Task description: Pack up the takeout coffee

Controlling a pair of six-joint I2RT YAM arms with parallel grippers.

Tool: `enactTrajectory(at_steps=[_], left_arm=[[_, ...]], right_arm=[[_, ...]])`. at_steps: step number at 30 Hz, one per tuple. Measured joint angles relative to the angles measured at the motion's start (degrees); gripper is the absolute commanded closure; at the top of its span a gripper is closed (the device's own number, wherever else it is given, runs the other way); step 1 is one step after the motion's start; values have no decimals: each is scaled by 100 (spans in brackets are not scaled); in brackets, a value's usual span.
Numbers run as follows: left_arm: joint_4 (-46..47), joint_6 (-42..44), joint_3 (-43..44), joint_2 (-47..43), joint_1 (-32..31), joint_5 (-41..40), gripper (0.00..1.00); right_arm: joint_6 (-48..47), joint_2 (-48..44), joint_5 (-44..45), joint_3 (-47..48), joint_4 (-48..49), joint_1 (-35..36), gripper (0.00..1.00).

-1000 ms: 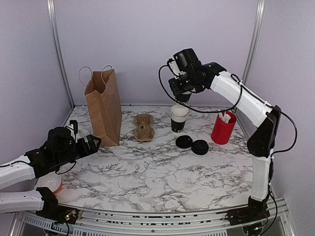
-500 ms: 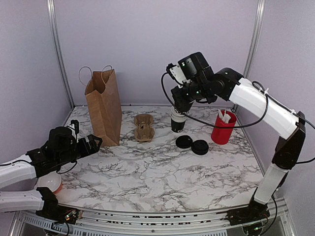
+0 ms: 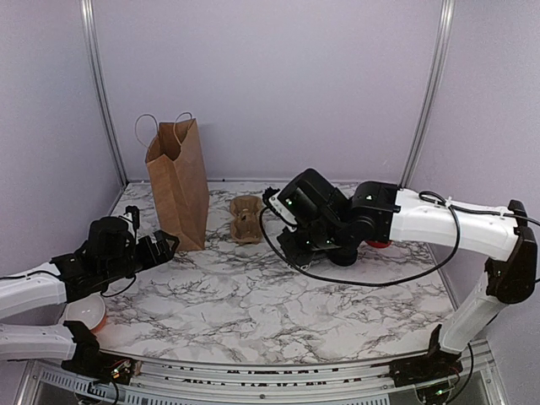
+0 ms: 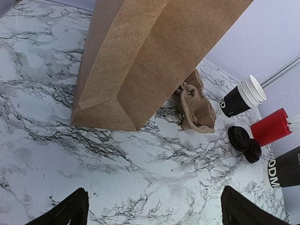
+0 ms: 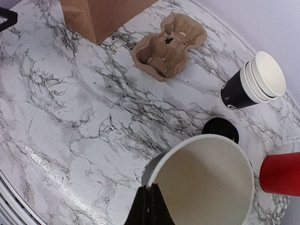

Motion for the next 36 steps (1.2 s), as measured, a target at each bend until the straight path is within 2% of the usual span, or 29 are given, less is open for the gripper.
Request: enactTrajectory(at_steps=[8, 14, 28, 36], left_arm=[[114, -24, 0, 179, 0, 85, 1], [153, -44, 0, 192, 9, 87, 1], [149, -46, 0, 160, 11, 85, 1], [146, -46, 0, 105, 11, 85, 1]], right_arm=[[334, -131, -229, -883, 507, 496, 100], [509, -83, -420, -1215, 901, 597, 100], [535, 247, -509, -1329, 1311, 597, 100], [520, 262, -507, -1329, 1307, 597, 94]])
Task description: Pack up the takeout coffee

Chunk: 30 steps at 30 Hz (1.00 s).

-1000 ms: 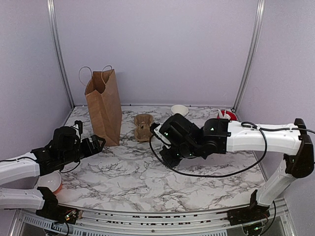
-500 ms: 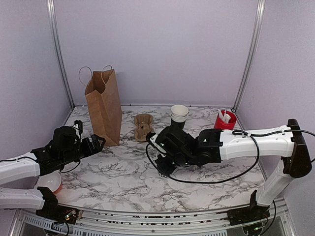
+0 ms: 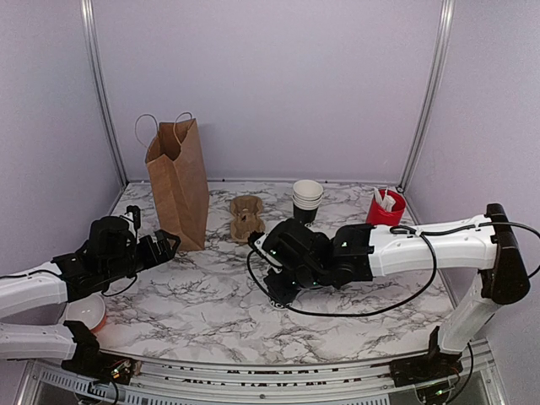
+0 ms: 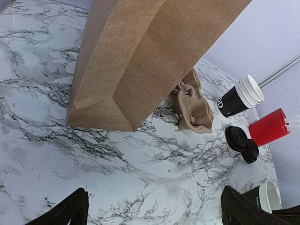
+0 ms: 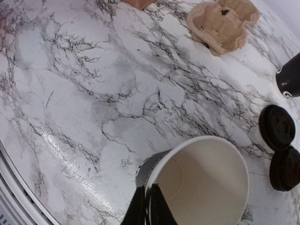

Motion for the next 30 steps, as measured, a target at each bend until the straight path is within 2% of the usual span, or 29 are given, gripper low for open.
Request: enactTrajectory(at_steps=[11, 27, 30], left_arm=[[0, 2, 0, 0, 0, 0, 1], [0, 4, 0, 0, 0, 0, 1], [0, 4, 0, 0, 0, 0, 1]], right_arm=[[-9, 0, 4, 42, -50, 0, 87], [-74, -70, -9, 811, -485, -120, 60], [-94, -240, -9, 796, -584, -468, 47]])
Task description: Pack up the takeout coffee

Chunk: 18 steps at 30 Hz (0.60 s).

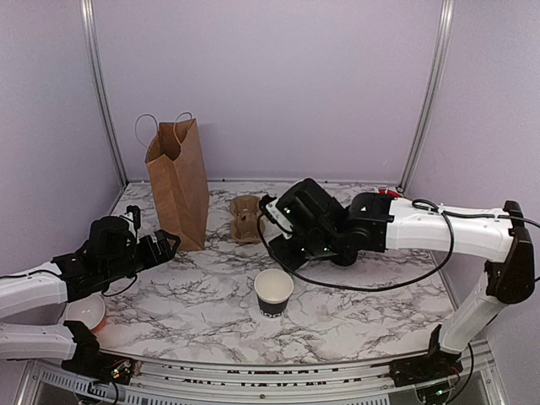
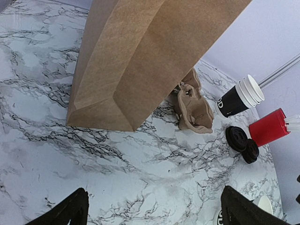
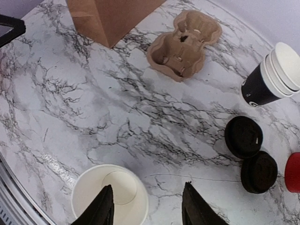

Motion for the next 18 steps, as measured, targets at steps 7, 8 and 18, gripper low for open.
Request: enactTrajectory(at_steps=[7, 8, 18], left_arm=[[-2, 2, 0, 2, 7, 0, 1], [-4, 7, 0, 2, 7, 0, 1], [-153, 48, 55, -17, 11, -2, 1]], right_arm=[[-219, -177, -48, -256, 35, -1161, 17], [-256, -170, -70, -310, 46, -1279, 15], [-739, 654, -452, -411, 588, -2459, 4]])
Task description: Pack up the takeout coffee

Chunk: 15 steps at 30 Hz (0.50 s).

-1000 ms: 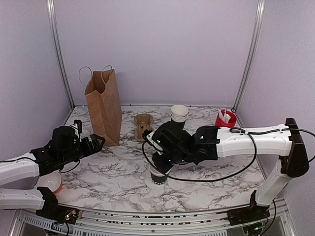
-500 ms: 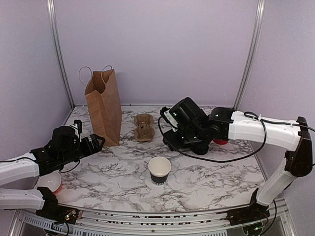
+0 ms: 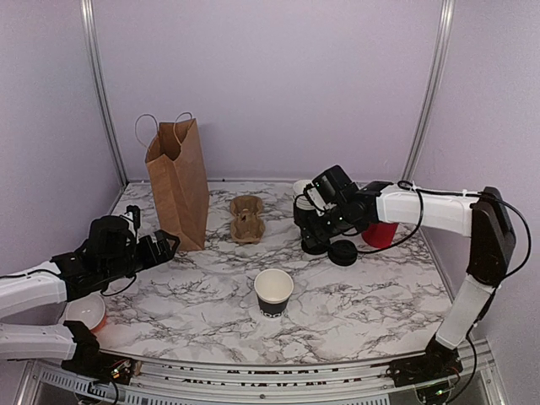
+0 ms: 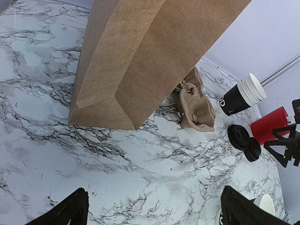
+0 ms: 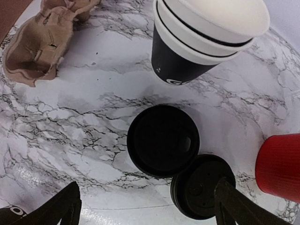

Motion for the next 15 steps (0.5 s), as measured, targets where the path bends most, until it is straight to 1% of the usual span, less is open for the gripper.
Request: enactTrajectory(at_steps=[6, 15], left_arm=[[-63, 13, 63, -74, 11, -2, 1], [-175, 24, 68, -140, 26, -7, 1]], right_arm=[[-168, 734, -254, 92, 232, -374, 2], [-256, 1445, -431, 450, 448, -492, 4]])
